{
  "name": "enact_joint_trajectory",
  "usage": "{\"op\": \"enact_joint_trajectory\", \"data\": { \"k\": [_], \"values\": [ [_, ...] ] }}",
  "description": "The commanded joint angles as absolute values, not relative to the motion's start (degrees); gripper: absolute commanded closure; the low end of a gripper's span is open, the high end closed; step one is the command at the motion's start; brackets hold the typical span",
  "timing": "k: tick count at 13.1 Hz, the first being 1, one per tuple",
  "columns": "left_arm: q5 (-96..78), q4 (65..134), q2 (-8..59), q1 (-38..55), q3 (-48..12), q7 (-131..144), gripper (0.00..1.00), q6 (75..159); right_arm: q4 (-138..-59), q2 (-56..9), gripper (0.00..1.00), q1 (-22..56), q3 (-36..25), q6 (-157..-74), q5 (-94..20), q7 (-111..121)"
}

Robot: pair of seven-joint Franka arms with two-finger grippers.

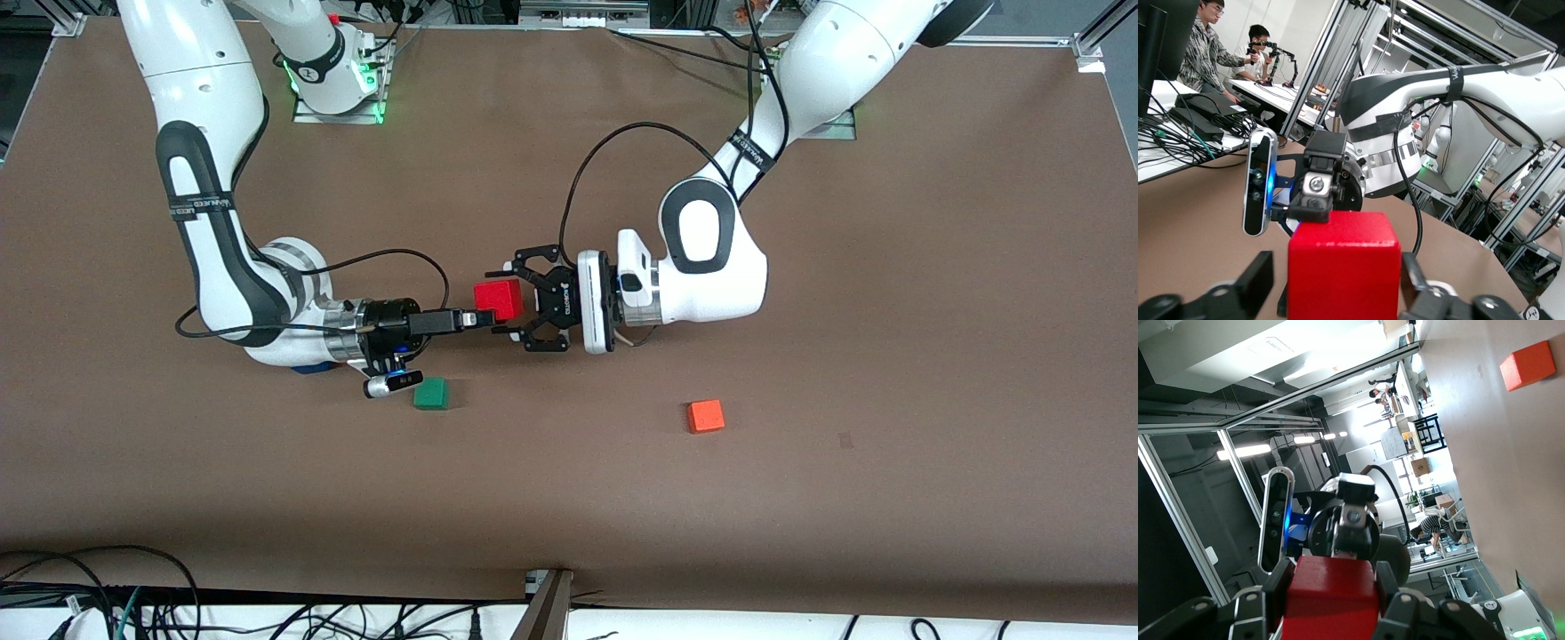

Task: Pass red block to right arm, stack on blue
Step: 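Open the left gripper and withdraw it while the right gripper carries the cube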

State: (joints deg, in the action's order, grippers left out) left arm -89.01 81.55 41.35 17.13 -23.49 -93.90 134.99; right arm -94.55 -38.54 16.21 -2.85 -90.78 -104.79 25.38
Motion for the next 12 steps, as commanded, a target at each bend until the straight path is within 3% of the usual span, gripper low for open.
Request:
{"op": "enact_joint_trajectory", "data": {
  "k": [1,6,12],
  "values": [
    [-91.05,81.56,40.96,16.96,-23.47,-95.19,0.0,134.39,-95.8,-37.0,1.0,16.08,-3.07,-90.44,-105.82,25.66],
    [-90.09,85.6,34.2,13.81,-23.03,-94.66,0.0,134.38,-93.08,-36.48,1.0,16.0,-9.22,-89.74,-92.05,25.84],
    [-74.92,89.21,29.97,7.48,-22.94,-85.11,0.0,132.99,-84.12,-36.47,1.0,15.29,-16.06,-90.88,-61.83,26.71]
  ]
}}
